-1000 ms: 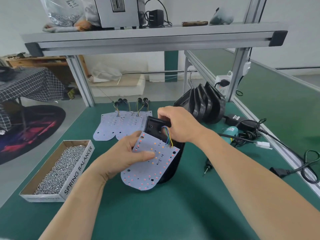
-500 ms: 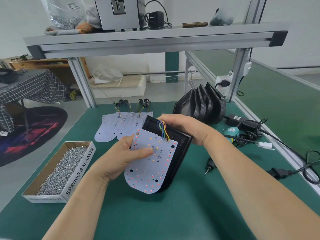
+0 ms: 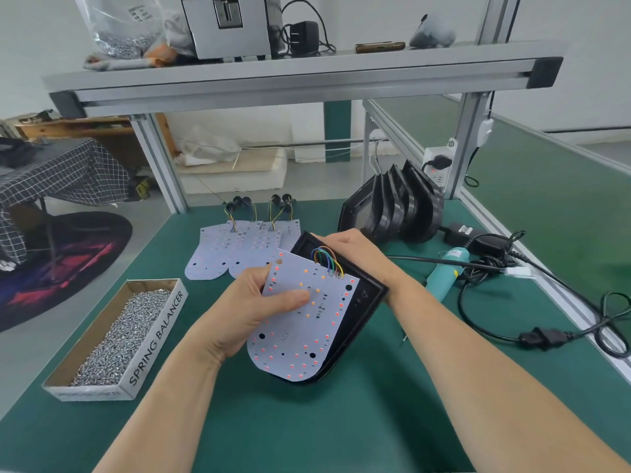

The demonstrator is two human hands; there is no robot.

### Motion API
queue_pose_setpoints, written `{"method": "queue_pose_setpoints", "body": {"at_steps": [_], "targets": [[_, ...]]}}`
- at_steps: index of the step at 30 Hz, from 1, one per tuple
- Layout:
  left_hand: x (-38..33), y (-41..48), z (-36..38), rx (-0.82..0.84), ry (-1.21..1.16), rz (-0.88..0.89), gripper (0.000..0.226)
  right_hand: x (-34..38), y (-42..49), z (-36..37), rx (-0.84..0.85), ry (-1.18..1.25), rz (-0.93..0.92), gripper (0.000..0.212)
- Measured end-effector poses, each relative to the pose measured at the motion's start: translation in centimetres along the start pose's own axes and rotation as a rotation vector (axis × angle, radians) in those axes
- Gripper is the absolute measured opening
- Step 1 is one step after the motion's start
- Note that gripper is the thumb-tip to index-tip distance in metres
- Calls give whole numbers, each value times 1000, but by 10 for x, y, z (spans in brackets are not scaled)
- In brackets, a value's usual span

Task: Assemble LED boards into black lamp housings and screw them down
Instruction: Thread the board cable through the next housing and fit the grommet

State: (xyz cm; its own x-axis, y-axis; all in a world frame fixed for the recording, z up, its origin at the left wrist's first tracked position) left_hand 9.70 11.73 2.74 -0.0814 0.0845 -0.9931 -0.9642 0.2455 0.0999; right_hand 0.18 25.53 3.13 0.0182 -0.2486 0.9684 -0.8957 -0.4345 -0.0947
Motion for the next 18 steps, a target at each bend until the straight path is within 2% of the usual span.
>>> {"method": "queue_pose_setpoints", "body": {"at_steps": [2,4,6,8,12,13,15,17,18], "targets": [[0,0,3,12,-4,1,34,1,3,-1,-20,-47,-4,65],[0,-1,2,9,-7,5,34,4,4,-5,-67,-212,-24,61],[1,-2,-4,-42,-44,-4,37,2,6,-16,-163,-406,-43,64],[1,-2,-8,-65,-36,-11,38,-1,6,-30,-266,-443,-80,70],[1,5,-8,-95,-7,26,19,13,6,-19,-244,-667,-162,60],[0,7,-9,-114,-13,38,19,17,3,-22,-299,-627,-178,56],[1,9,-13,-154,-10,64,25,27,-15,-38,-496,-392,-262,38],[3,9,-18,-210,14,74,28,36,-51,-52,-660,-116,-417,19],[6,9,-19,-229,21,73,28,40,-67,-52,-694,-69,-493,15]]}}
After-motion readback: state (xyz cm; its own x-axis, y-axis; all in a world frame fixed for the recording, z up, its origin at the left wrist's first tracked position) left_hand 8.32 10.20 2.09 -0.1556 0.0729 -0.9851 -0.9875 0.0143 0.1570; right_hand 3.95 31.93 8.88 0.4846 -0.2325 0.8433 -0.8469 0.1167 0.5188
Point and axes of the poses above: each hand's wrist, its own y-axis towards the middle knuckle, its own z-axis out of the palm, x = y × z, the point moved 7 cm from there along y, towards the middle knuckle, and after that the axes turned 8 degrees about z, right-handed, at the moved point
